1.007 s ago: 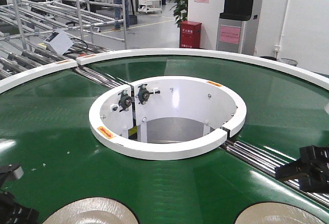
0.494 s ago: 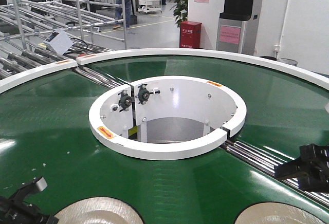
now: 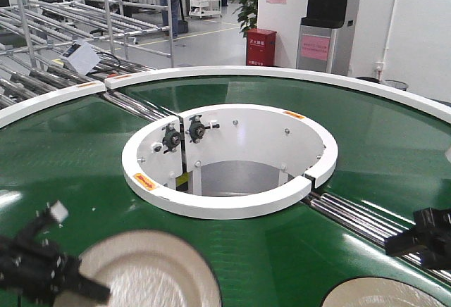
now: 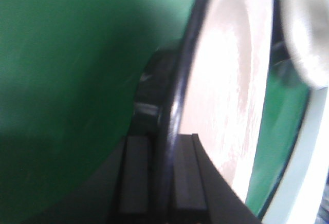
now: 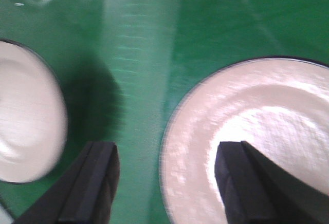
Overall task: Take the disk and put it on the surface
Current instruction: 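Lower both grippers to the rims of two cream plates on the conveyor, then grip each plate rim and lift both plates upright off the conveyor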
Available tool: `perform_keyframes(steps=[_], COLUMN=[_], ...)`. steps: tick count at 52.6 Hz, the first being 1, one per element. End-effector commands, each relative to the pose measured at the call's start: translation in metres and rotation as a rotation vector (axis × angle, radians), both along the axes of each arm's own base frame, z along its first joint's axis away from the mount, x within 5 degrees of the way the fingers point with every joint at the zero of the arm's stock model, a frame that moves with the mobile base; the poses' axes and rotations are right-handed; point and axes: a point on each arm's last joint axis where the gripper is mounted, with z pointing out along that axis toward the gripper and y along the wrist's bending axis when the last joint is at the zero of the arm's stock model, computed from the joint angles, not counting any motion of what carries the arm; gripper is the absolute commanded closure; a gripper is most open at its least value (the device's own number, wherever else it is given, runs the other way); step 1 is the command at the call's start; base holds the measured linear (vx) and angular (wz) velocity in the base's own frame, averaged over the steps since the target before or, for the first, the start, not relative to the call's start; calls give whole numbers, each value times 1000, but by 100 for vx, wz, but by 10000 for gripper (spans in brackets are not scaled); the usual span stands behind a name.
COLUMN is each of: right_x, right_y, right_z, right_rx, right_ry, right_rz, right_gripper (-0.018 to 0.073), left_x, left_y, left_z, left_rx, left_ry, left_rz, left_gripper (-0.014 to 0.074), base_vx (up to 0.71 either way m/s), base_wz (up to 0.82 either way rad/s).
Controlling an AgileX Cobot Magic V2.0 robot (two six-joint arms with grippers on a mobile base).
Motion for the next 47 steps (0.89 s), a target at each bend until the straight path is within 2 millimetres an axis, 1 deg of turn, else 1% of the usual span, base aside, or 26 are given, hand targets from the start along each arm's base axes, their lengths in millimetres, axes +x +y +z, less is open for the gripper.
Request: perform_keyframes(steps=[1,6,12,13,16,21,26,31,35,39,42,47], right_x=[1,7,22,25,32,39,40,40,43,47,50,54], right_y=[-6,-16,-28,-31,-40,-60,-89,-107,-114,-115,-115,-117], right_z=[13,3,-16,-19,-30,-44,-56,-65,-73,-82,-93,-110], right_rx=[-59,-140,-222,-229,-234,-210,-173,-96,-42,-14,1,17], right_ry=[-59,1,91,103,139,184,222,224,212,205,219,255], right_rz=[-57,-91,-117,-120,-134,-186,-266,-302,-288,-226,-182,-157], right_gripper=[94,94,94,94,94,94,94,94,94,94,94,94], left_x=[-11,-20,-35,-37,-43,-51,-54,-54,-54,-53,-53,-53], left_y=[-12,-9,-2,0,3,7,9,10,10,10,11,11], left_z=[81,122,168,174,185,193,192,192,192,192,192,192], left_rx=[-167,-178,-175,-170,-154,-131,-101,-90,-91,-89,-88,-88], left_ry=[-198,-306,-438,-460,-501,-535,-534,-531,-534,-538,-538,-538], left_rz=[-4,29,91,105,126,148,145,144,150,157,160,160], left_gripper=[605,605,605,605,605,605,605,605,605,605,605,605], base_vx=[0,0,0,0,0,0,0,0,0,0,0,0], base_wz=[0,0,0,0,0,0,0,0,0,0,0,0])
